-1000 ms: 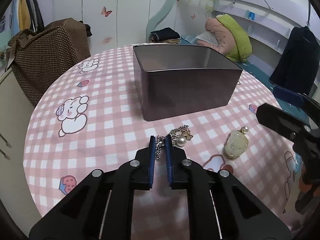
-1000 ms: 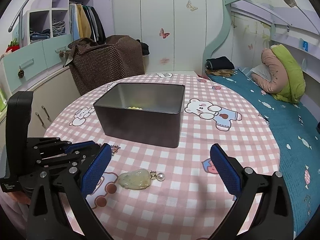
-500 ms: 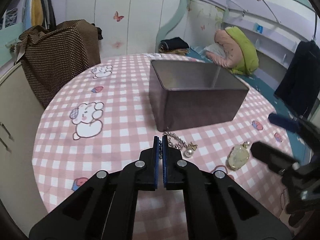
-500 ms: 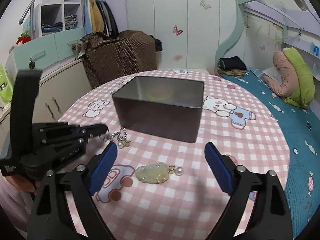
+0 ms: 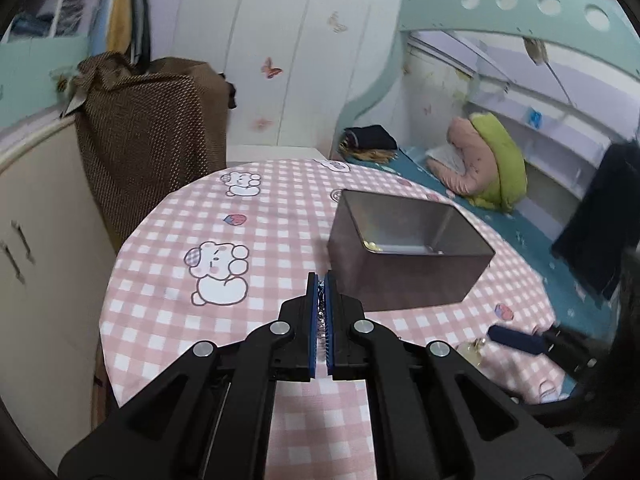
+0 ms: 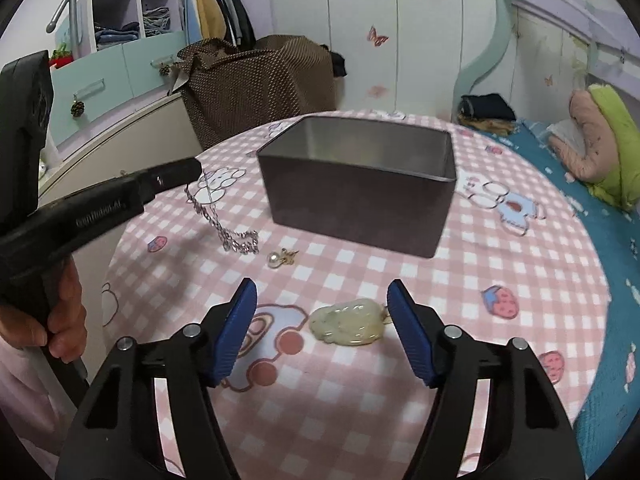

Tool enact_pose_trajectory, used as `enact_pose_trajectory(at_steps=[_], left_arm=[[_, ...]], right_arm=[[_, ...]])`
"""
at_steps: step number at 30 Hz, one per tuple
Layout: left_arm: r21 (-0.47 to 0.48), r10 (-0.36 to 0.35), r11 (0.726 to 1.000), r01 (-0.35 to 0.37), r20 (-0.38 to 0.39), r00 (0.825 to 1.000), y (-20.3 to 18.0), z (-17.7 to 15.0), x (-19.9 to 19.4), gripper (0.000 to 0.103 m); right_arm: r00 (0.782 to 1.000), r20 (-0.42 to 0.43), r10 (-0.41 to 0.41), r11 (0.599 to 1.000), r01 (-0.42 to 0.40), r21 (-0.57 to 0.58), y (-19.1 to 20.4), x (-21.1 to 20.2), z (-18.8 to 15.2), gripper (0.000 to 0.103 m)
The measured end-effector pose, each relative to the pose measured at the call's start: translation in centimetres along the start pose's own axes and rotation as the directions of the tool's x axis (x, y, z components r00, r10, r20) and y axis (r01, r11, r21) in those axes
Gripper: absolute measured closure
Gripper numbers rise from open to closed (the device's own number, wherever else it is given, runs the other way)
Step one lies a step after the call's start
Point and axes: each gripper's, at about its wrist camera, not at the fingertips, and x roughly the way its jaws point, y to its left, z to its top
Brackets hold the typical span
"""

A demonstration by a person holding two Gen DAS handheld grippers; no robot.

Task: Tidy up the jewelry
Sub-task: 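Grasp the pale green jade pendant with the right tool while the left tool holds the chain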

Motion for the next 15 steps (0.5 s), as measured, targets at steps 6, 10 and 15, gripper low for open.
enact_pose_trajectory(at_steps=[6, 10, 15], left_arm=[[-0.015, -0.002, 1.0, 0.002, -0.011, 1.0, 0.3, -0.1, -0.1, 0.101], [-0.022, 0.004, 1.0, -0.004, -0.013, 1.0, 0.3, -0.4, 0.1, 0.101], [-0.027, 0.034, 0.999, -0.033, 0.02, 0.999, 0.2, -0.6, 0.2, 0.101]], right_arm=[[0.999, -0.033, -0.031, 0.999, 0.032, 0.029, -0.3, 1.2, -0.1, 0.051], [0.997, -0.051, -0.057, 0.996, 0.06, 0.062, -1.0, 1.7, -0.3, 0.056], [0.995, -0.049, -0.086, 0.995, 0.089, 0.049, -0.8, 2.0, -0.6, 0.063]])
